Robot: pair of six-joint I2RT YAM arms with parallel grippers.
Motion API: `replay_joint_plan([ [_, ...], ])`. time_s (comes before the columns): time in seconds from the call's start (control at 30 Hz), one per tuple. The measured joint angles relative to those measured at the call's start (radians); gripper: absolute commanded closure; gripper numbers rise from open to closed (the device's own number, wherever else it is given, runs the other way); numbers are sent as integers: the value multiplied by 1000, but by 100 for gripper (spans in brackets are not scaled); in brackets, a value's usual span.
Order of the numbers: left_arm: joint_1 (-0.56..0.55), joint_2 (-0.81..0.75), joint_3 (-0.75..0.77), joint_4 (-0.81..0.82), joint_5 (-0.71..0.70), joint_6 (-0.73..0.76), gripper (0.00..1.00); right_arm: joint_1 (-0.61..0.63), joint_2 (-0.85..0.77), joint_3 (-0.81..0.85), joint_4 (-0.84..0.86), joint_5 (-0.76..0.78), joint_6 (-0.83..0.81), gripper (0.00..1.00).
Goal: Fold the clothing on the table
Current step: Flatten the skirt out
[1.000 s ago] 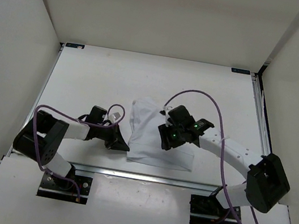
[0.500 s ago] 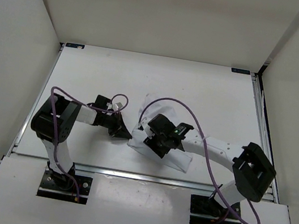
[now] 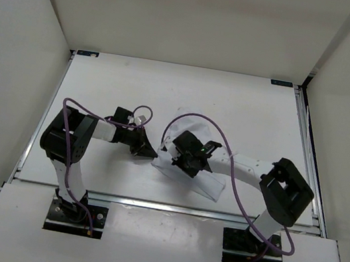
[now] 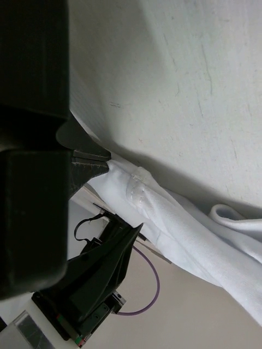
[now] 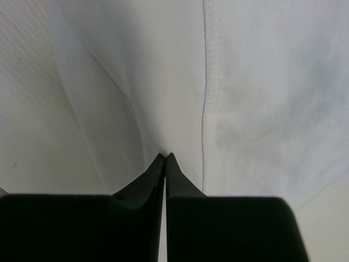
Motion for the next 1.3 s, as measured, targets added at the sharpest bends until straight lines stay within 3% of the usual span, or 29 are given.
replay_joint_plan([
  [0.4, 8, 1, 18, 18, 0, -20, 100, 21, -88, 159, -80, -69, 29, 100],
  [0.6, 24, 1, 24, 5, 5, -8, 100, -3, -107, 185, -182, -261, 58, 73],
  [0.8, 82, -1, 24, -55, 2, 36, 100, -43, -161, -17, -272, -295, 121, 71],
  [0.97, 106, -25, 24, -101, -7, 71, 100, -208, -297, -69, -331, -312, 277, 66],
  [1.07, 106, -47, 24, -122, -9, 91, 100, -406, -370, -146, -270, -424, 407, 52],
  [1.17, 101, -64, 18, -135, -14, 106, 100, -566, -394, -288, -230, -542, 530, 52],
  [1.3, 98, -80, 5, -151, -18, 118, 100, -587, -382, -428, -205, -653, 685, 53],
])
